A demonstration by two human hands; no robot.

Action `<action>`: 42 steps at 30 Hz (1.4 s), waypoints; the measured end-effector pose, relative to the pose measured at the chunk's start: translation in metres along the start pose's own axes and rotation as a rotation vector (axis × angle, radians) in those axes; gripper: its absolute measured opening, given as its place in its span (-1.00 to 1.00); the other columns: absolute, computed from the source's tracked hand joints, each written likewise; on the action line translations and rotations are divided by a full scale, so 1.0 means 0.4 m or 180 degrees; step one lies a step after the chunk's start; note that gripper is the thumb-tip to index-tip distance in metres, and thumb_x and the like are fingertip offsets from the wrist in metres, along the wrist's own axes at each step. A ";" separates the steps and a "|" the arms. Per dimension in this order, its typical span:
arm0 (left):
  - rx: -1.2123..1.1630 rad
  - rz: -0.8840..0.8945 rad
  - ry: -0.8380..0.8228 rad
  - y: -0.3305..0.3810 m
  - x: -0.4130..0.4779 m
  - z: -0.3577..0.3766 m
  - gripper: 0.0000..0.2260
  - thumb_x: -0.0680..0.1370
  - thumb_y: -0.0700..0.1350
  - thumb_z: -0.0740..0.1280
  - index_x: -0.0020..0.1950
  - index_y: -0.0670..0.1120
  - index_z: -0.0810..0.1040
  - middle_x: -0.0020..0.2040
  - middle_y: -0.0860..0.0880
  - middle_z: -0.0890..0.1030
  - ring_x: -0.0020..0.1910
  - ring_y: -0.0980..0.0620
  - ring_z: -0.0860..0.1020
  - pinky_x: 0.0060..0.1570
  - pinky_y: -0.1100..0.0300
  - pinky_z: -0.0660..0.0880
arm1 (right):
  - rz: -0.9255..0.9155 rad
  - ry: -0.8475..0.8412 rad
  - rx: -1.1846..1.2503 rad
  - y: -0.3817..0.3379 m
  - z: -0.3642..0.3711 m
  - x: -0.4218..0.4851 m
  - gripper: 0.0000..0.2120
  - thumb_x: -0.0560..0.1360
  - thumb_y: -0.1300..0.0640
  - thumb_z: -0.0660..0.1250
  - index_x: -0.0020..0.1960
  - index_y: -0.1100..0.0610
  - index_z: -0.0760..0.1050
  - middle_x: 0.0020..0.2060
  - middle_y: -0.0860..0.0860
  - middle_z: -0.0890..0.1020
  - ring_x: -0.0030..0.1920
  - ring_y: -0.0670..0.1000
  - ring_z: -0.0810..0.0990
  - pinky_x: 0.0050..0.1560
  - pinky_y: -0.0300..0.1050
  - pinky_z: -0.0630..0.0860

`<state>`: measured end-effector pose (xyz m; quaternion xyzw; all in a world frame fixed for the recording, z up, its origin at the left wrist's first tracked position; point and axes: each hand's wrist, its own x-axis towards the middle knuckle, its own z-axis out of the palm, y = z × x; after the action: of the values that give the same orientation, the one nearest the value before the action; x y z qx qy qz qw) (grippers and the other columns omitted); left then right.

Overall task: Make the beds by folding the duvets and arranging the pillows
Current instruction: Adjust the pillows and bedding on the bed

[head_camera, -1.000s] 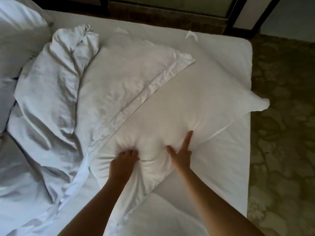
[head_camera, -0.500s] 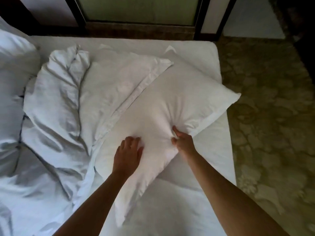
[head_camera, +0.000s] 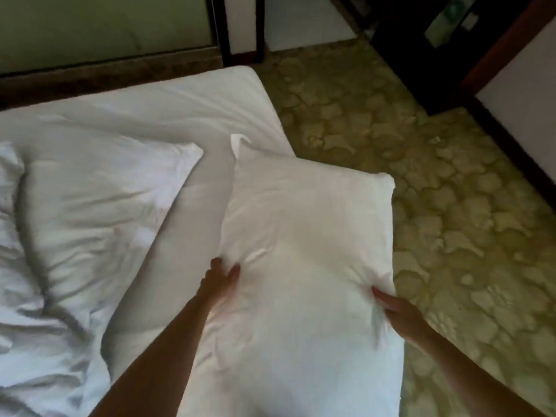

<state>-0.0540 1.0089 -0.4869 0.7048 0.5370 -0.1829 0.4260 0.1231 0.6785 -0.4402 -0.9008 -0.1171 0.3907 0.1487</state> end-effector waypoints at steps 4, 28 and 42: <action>-0.0334 0.0265 0.0853 0.071 0.010 0.065 -0.45 0.57 0.21 0.13 0.50 0.06 0.11 0.39 -0.21 0.35 0.31 -0.27 0.39 0.29 -0.14 0.32 | -0.0077 0.0822 -0.0408 0.006 0.060 0.077 -0.60 0.65 0.22 -0.02 0.47 0.02 0.18 0.37 0.29 0.33 0.48 0.22 0.16 0.17 0.11 0.44; 0.0378 0.0058 0.0711 0.008 -0.335 0.025 -0.48 0.51 0.35 0.09 0.45 0.30 0.15 0.24 -0.15 0.56 0.22 -0.16 0.52 0.17 0.06 0.43 | 0.0121 0.0505 0.1058 -0.099 -0.022 -0.004 -0.53 0.53 0.06 0.31 0.39 0.18 0.32 0.27 0.21 0.49 0.25 0.24 0.45 0.22 0.00 0.35; -0.0536 -0.0887 0.1872 -0.467 -0.928 0.028 -0.51 0.56 0.23 0.14 0.46 0.17 0.20 0.15 -0.10 0.62 0.10 -0.09 0.59 0.13 0.11 0.46 | -0.1438 -0.0270 0.0056 -0.294 0.167 -0.381 -0.62 0.63 -0.01 0.08 0.41 0.03 0.33 0.31 0.21 0.47 0.29 0.26 0.43 0.27 0.05 0.34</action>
<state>-0.3547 0.7879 -0.3034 0.6096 0.7413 0.0169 0.2804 -0.0391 0.7494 -0.3392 -0.8332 -0.3186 0.3860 0.2352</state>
